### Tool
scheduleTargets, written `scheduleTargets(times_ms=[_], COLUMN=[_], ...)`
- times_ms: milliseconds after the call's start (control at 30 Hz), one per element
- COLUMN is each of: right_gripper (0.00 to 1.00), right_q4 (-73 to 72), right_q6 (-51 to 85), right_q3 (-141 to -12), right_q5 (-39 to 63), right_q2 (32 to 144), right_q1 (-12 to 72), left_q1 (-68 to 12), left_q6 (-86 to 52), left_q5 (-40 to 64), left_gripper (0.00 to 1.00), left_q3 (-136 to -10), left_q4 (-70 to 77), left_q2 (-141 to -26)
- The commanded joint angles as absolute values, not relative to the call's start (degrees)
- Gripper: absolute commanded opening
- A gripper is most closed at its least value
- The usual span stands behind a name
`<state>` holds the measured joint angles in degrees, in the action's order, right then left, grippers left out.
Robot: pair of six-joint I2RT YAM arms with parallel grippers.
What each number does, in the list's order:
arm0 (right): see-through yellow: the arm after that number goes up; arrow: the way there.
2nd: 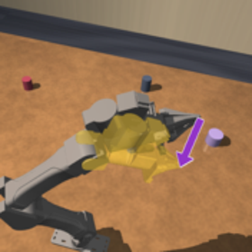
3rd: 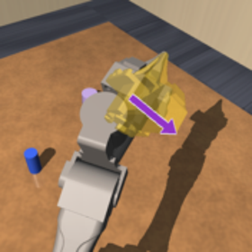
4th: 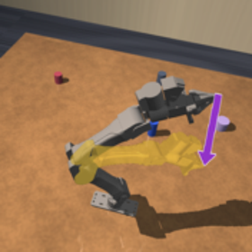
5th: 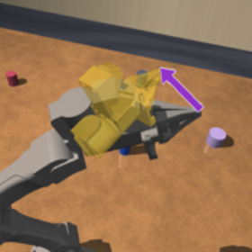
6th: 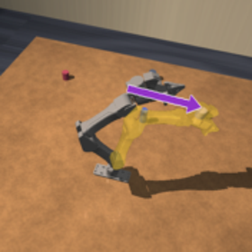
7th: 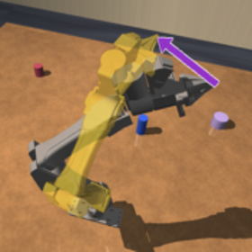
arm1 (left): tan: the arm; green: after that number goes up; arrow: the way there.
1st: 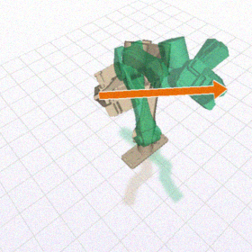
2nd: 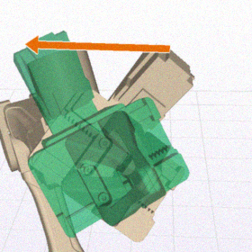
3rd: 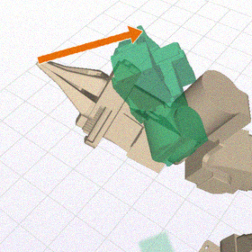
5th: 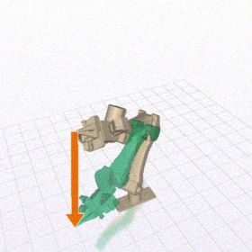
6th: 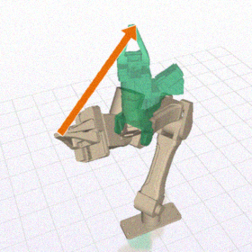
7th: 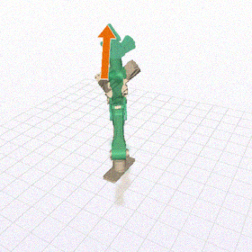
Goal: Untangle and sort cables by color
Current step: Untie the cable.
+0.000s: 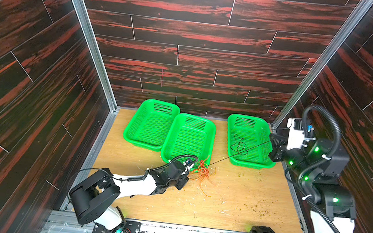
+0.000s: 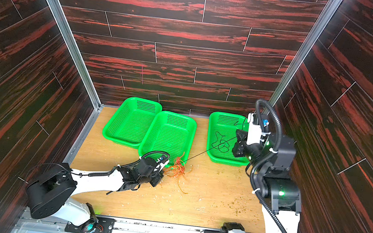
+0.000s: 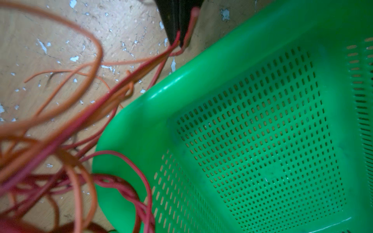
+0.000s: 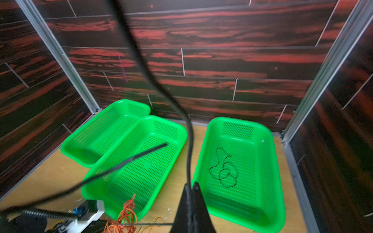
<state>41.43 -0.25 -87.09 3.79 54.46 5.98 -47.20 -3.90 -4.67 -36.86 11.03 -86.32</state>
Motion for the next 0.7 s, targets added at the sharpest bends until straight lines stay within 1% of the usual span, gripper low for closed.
scheduleTargets(times_ms=[0, 33, 133, 167, 233, 267, 333, 367, 467, 567, 633, 667], right_gripper=[0.00, 0.00, 0.00, 0.00, 0.00, 0.00, 0.00, 0.00, 0.00, 0.00, 0.00, 0.00], right_q4=[35.9, 36.5, 40.5, 40.9, 41.3, 40.8, 38.8, 37.5, 34.7, 32.6, 31.1, 30.5], right_q6=[-3.4, -3.7, -4.2, -4.0, -2.9, -1.8, -0.9, -0.6, 0.4, 1.1, 1.6, 1.8], right_q3=[-94.6, -95.8, -99.4, -99.2, -97.9, -96.7, -93.5, -91.8, -88.1, -85.4, -83.9, -83.3], right_q5=[0.5, 3.1, 16.8, 22.8, 31.8, 35.2, 37.9, 37.9, 38.2, 39.3, 40.3, 40.3], right_q2=[55.3, 56.3, 60.8, 62.2, 64.3, 65.1, 65.5, 65.3, 65.0, 64.7, 64.5, 64.6], right_q1=[4.5, 4.5, 4.6, 4.5, 4.7, 4.9, 6.0, 6.8, 7.6, 8.1, 8.7, 9.0], left_q1=[-45.6, -45.6, -45.6, -45.7, -45.9, -46.0, -46.2, -46.2, -46.4, -47.0, -47.8, -48.2], left_q6=[-4.4, -4.3, -2.8, -1.8, -1.1, -0.6, 0.2, 0.5, 0.9, 1.6, 2.5, 3.1], left_q5=[-7.8, -7.4, -3.0, -1.7, -0.9, -0.8, -0.5, -0.4, -0.2, 1.1, 1.2, 1.4], left_gripper=[0.00, 0.00, 0.00, 0.00, 0.00, 0.03, 0.15, 0.23, 0.40, 0.53, 0.59, 0.64], left_q3=[-34.5, -34.7, -35.8, -36.1, -37.4, -38.2, -39.3, -39.5, -39.4, -39.3, -40.2, -41.0], left_q4=[1.5, 1.6, 1.8, 2.2, 1.9, 1.5, 1.1, 1.1, 1.8, 3.5, 4.4, 4.6], left_q2=[-88.7, -88.6, -85.9, -84.6, -82.7, -81.8, -80.0, -79.1, -75.9, -71.7, -69.5, -68.8])
